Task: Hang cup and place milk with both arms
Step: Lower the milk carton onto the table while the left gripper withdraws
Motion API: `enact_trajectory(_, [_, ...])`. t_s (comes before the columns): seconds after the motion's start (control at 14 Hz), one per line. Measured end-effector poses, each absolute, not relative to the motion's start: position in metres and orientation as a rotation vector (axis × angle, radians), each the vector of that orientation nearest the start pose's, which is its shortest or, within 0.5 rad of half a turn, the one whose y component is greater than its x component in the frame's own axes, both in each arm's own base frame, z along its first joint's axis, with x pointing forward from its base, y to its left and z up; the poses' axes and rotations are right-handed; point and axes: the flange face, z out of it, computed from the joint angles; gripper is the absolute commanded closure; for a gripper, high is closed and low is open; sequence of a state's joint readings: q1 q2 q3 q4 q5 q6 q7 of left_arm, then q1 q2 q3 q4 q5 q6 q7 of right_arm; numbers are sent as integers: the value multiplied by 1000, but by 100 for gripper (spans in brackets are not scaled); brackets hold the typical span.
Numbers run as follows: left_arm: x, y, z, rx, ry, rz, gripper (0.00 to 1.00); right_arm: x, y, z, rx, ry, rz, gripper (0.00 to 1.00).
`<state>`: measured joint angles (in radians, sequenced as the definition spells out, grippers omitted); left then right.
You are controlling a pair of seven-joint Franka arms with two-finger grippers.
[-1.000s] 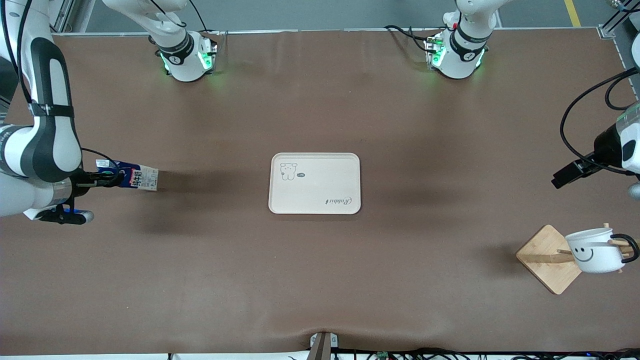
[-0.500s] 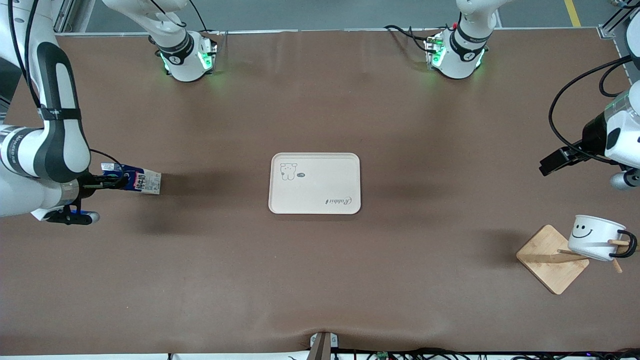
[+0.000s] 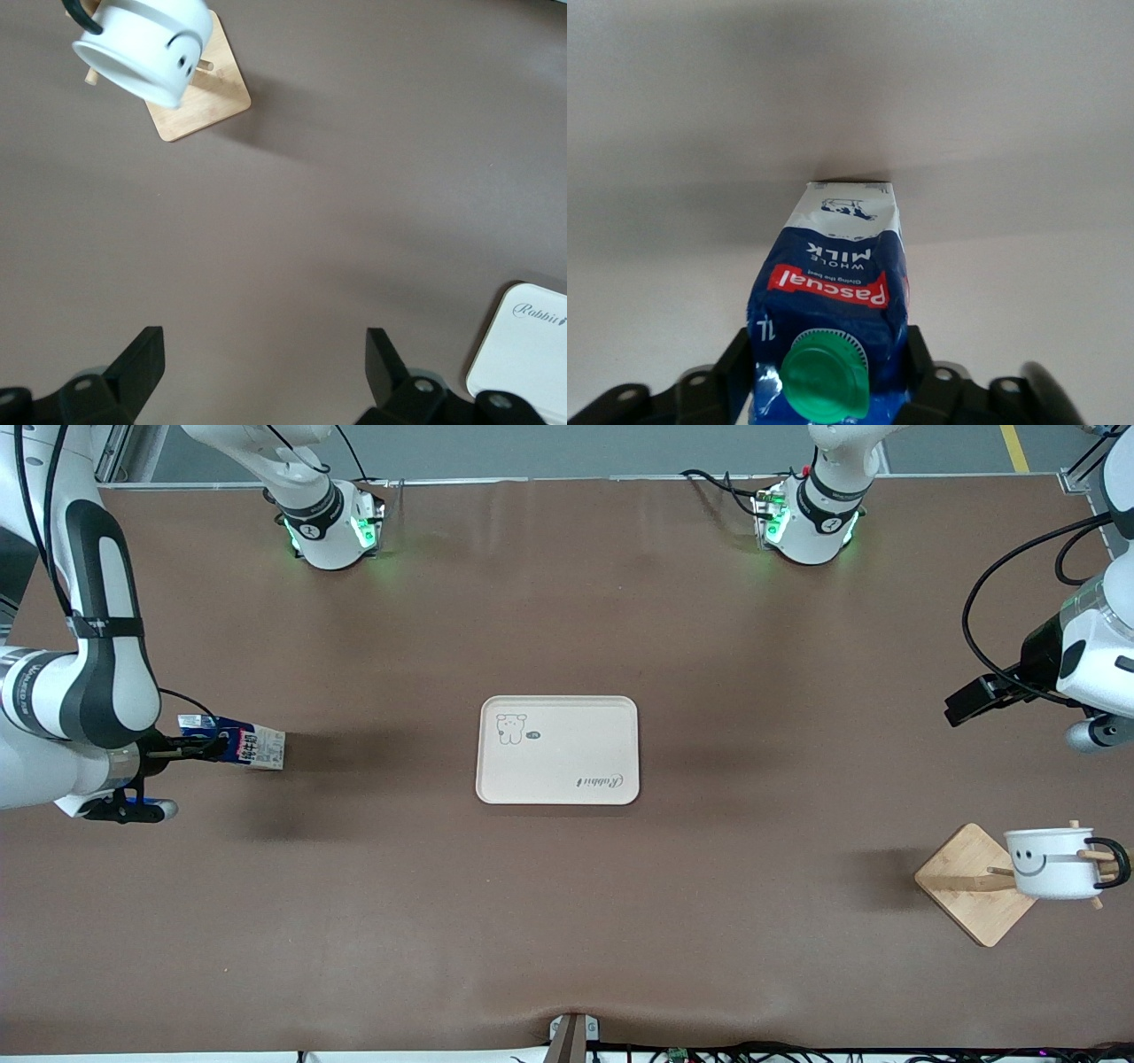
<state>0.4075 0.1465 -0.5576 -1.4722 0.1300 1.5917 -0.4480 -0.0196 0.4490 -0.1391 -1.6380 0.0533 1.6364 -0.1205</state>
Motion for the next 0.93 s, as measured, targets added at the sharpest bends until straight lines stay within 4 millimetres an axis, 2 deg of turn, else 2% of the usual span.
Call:
enact_trajectory(0.36, [591,-53,607,-3068,-350,-24,0,614,-84,333,-3016,76,670,0])
enact_trajectory(0.5, [585,-57,618,-3063,-322,-30,0,615,-84,334,-3018,76,666,0])
enact_trajectory(0.93, [551,-98,642,-3022,-207,17,0,615,-84,334,-3018,76,665,0])
